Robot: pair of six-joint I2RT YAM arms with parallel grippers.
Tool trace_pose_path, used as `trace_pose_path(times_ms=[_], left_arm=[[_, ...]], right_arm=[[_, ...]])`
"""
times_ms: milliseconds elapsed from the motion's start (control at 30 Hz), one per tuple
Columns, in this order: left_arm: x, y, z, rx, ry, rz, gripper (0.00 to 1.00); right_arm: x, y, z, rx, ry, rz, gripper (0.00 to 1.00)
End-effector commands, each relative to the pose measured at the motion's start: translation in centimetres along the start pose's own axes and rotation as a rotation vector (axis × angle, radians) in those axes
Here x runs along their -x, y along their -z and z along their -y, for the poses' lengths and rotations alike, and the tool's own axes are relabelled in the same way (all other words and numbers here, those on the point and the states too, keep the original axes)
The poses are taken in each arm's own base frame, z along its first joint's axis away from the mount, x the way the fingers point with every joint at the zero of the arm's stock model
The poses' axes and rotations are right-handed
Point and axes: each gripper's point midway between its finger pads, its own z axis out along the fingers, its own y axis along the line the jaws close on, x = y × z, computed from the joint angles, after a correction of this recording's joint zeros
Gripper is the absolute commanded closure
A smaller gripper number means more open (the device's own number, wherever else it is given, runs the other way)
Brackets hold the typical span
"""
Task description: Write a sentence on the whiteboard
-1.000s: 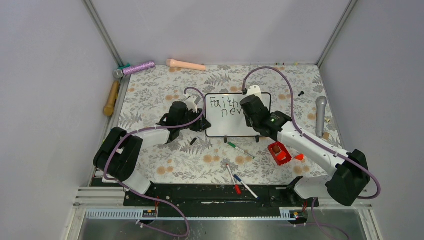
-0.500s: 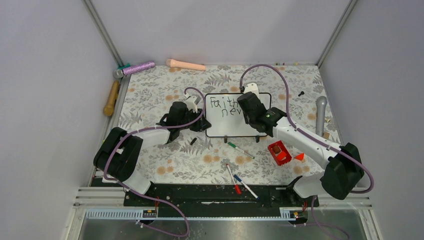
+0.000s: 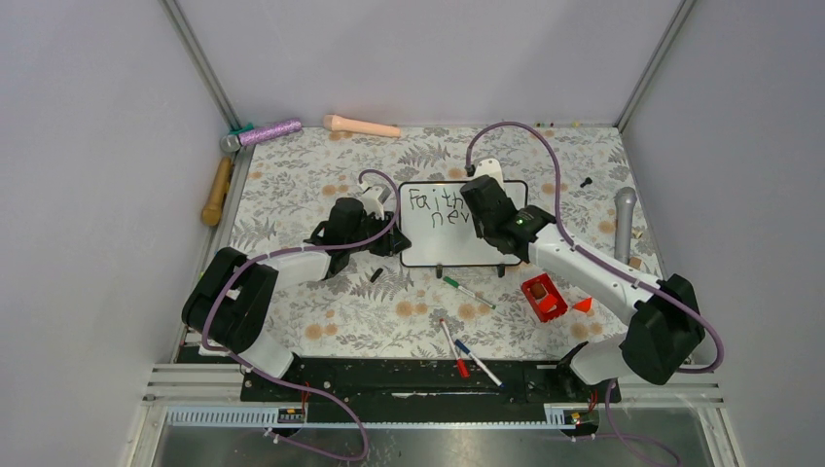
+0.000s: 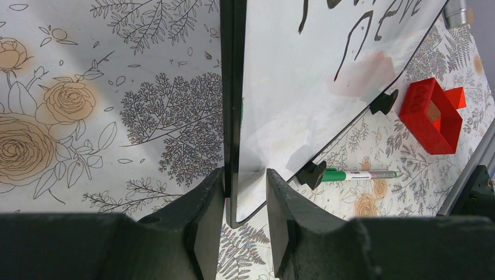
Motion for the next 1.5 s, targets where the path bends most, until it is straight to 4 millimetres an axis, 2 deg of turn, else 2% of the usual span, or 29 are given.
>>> trace_pose_path(times_ms=[0, 300, 533, 767, 1000, 1467], left_arm=[[2.7, 0.4, 2.0, -0.068, -0.053, 0.080, 0.68], [2.7, 0.4, 1.9, -0.065, -0.051, 0.080, 0.68], [2.7, 0.4, 1.9, -0.066, -0.051, 0.079, 0.69], [2.6, 0.4, 1.9, -0.067, -0.051, 0.078, 0.69], [2.6, 0.4, 1.8, -0.065, -0.050, 0.077, 0.69], [2.6, 0.4, 1.9, -0.068, -0.052, 0.079, 0.69]], right_arm=[[1.5, -0.2, 0.2, -0.015, -0.020, 0.029, 1.00], [0.5, -0.1, 0.1, 0.000, -0.022, 0.008, 1.00], [-1.3, -0.3, 0.0, 0.009, -0.021, -0.031, 1.00], [-2.3, -0.2, -0.2, 0.029, -0.027, -0.049, 1.00], [-2.1, -0.1, -0.2, 0.030, -0.030, -0.044, 1.00], [0.2, -0.2, 0.0, 0.005, -0.020, -0.012, 1.00]])
